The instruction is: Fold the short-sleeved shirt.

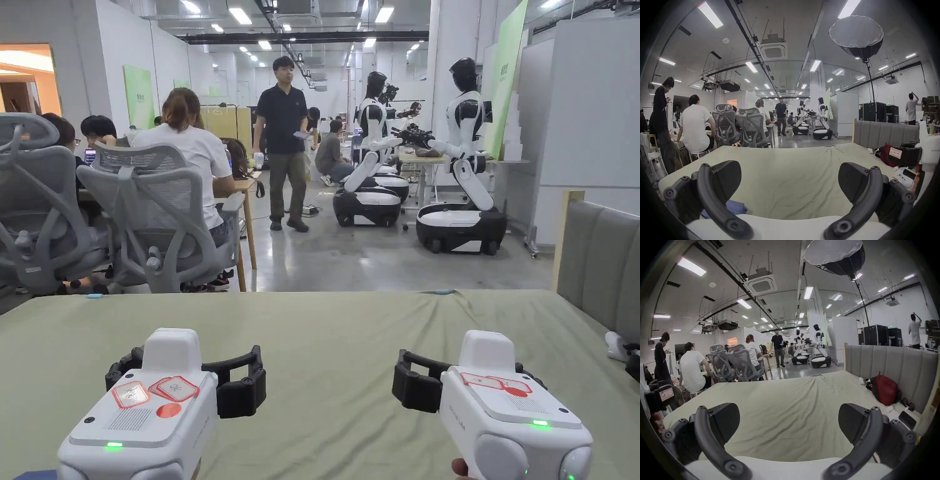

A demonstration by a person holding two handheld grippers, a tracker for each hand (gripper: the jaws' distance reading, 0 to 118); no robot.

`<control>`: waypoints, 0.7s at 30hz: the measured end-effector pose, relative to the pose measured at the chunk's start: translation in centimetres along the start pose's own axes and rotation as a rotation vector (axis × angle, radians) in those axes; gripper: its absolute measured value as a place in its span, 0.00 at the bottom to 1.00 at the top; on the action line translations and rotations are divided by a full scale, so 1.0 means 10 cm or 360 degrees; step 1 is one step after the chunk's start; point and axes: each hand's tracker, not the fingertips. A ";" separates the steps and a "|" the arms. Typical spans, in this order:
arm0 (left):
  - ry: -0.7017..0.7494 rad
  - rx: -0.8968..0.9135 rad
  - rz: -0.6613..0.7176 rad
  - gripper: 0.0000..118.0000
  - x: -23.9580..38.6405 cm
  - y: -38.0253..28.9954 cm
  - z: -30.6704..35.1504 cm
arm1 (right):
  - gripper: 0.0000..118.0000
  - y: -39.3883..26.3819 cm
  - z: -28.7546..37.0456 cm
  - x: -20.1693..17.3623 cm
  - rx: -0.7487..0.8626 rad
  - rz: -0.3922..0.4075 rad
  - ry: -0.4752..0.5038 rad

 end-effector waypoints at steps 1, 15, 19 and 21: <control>-0.0002 -0.0003 0.0001 1.00 0.00 0.00 0.00 | 1.00 0.00 0.01 0.01 -0.0005 -0.0005 -0.0037; 0.0004 -0.0006 0.0019 1.00 0.06 -0.01 0.00 | 1.00 0.04 0.17 -0.02 0.0020 0.0014 0.0002; 0.0004 -0.0004 0.0011 1.00 0.07 0.00 0.03 | 1.00 0.08 0.18 -0.01 -0.0001 -0.0018 0.0046; 0.0003 -0.0004 0.0012 1.00 0.05 0.00 0.04 | 1.00 0.07 0.19 -0.02 0.0003 -0.0001 0.0046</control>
